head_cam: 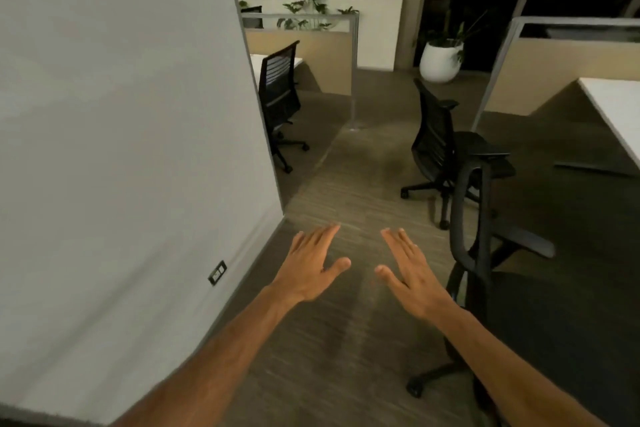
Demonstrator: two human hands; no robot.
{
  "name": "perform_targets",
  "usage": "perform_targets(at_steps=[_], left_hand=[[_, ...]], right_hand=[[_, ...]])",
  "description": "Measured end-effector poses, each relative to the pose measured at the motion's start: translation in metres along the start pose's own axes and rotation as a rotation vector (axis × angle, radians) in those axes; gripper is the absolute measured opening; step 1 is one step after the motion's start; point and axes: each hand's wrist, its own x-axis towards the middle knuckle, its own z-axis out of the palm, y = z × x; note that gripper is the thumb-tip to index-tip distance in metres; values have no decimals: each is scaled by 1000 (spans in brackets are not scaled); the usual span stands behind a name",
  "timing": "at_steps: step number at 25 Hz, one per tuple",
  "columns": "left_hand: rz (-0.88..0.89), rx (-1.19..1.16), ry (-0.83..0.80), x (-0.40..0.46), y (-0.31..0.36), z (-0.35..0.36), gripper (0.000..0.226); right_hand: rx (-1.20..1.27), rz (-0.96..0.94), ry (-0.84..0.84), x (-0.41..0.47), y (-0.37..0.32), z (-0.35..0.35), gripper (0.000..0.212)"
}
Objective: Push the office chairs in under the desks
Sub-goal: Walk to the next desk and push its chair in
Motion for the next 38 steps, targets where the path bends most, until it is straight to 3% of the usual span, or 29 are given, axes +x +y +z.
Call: perform_targets(at_steps=[10, 18, 25, 30, 38], left_hand=[[142, -69, -121, 218, -23, 12, 80], [312, -99, -260, 402, 26, 45, 76], [667, -103, -518, 495, 120, 126, 70], [934, -75, -675, 544, 180, 169, 65], [1398, 110, -869, 574, 183, 231, 65]], right_hand=[[-53, 129, 183, 128, 98, -81, 78], [11, 362, 331, 177, 179, -163, 83], [30, 682, 537, 129, 227, -166, 67], [46, 1012, 716, 106, 234, -143, 60], [129, 1377, 938, 135, 185, -86, 68]])
